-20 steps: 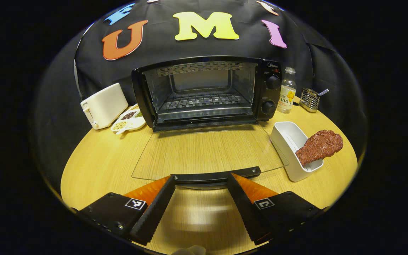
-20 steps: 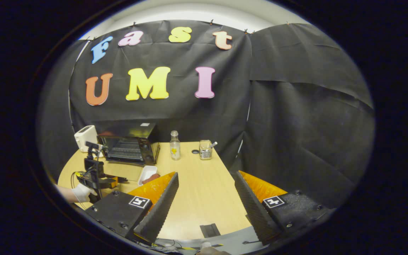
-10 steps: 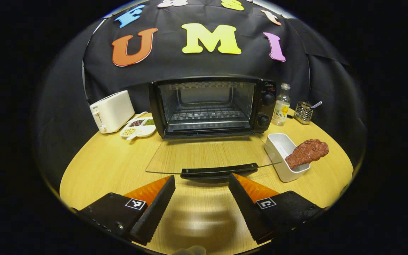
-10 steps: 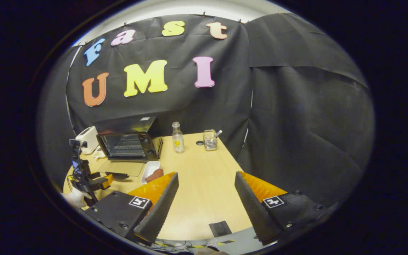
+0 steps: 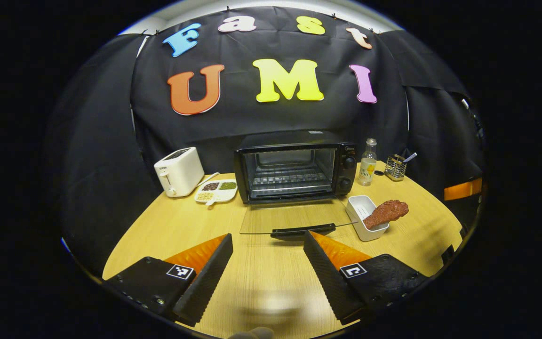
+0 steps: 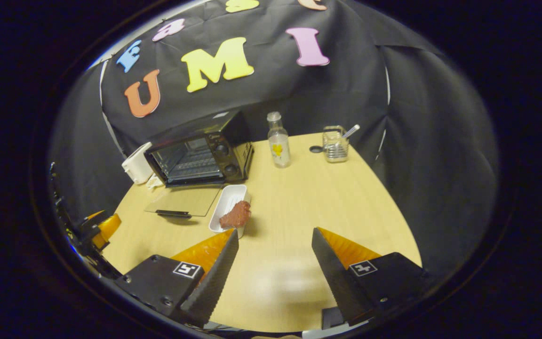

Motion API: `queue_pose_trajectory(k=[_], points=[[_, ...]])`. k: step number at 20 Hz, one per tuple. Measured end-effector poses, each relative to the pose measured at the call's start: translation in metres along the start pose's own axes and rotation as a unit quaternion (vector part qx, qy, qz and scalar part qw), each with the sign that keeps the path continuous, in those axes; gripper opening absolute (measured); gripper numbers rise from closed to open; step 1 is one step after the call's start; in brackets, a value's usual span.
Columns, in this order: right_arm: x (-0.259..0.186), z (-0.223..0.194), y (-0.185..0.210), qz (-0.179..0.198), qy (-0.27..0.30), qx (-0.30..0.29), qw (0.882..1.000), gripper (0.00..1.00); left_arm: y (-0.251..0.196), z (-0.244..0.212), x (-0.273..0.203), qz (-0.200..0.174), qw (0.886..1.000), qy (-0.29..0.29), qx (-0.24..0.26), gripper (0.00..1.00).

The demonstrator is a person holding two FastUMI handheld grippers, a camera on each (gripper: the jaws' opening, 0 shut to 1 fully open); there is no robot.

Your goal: Open the electric oven with the left hand, put the food in, and close the electric oven.

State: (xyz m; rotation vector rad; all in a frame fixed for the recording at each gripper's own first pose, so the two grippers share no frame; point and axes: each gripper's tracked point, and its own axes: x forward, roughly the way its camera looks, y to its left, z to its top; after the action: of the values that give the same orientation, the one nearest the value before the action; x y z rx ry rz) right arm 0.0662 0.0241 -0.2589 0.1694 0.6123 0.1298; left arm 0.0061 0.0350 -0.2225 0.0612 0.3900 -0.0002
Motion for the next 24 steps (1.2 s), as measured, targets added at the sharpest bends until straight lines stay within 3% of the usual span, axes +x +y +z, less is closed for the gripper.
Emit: queue_pose_trajectory(k=[7,9,13,16,17,19,20,23,24], points=[[0.103,-0.005,0.042,0.109,0.094,0.029,0.989,0.98,0.028,0.018,-0.044,0.078,0.996,0.016,-0.028,0.97],[0.117,-0.011,0.052,0.134,0.122,0.045,0.982,0.92,0.027,0.019,-0.053,0.094,0.994,0.021,-0.050,0.97],[0.126,-0.018,0.063,0.174,0.163,0.103,0.966,0.72,0.026,0.023,-0.067,0.121,0.990,0.024,-0.070,0.97],[0.124,-0.018,0.062,0.175,0.168,0.115,0.963,0.36,0.027,0.023,-0.079,0.129,0.989,0.025,-0.075,0.96],[0.122,-0.015,0.063,0.177,0.166,0.116,0.963,0.36,0.028,0.024,-0.082,0.130,0.988,0.021,-0.080,0.97],[0.117,-0.013,0.067,0.178,0.161,0.125,0.963,0.16,0.030,0.023,-0.088,0.126,0.988,0.017,-0.087,0.97],[0.114,-0.012,0.067,0.173,0.157,0.125,0.964,0.20,0.032,0.022,-0.092,0.125,0.988,0.016,-0.086,0.97],[0.091,0.003,0.076,0.176,0.129,0.142,0.966,0.14,0.039,0.022,-0.101,0.108,0.991,0.004,-0.082,0.97],[0.083,0.009,0.080,0.175,0.118,0.152,0.965,0.17,0.040,0.022,-0.103,0.100,0.992,-0.001,-0.080,0.97]])
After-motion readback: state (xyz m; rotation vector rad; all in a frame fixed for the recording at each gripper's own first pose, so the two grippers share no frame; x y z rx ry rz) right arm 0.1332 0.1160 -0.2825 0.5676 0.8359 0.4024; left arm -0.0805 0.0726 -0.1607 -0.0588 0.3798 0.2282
